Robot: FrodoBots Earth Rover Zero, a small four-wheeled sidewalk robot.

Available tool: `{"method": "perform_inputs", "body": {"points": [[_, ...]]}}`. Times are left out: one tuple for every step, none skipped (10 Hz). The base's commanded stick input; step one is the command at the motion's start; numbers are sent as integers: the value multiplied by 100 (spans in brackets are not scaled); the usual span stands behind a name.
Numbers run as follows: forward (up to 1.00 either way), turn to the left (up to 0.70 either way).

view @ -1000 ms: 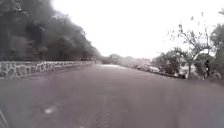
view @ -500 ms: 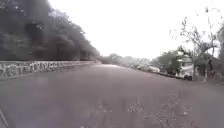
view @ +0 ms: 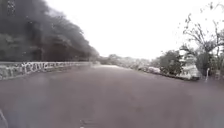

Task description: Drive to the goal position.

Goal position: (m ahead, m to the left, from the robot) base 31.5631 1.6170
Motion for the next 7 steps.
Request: {"method": "perform_inputs", "body": {"points": [[100,0],[100,0],[100,0],[100,0],[100,0],[100,0],[100,0]]}}
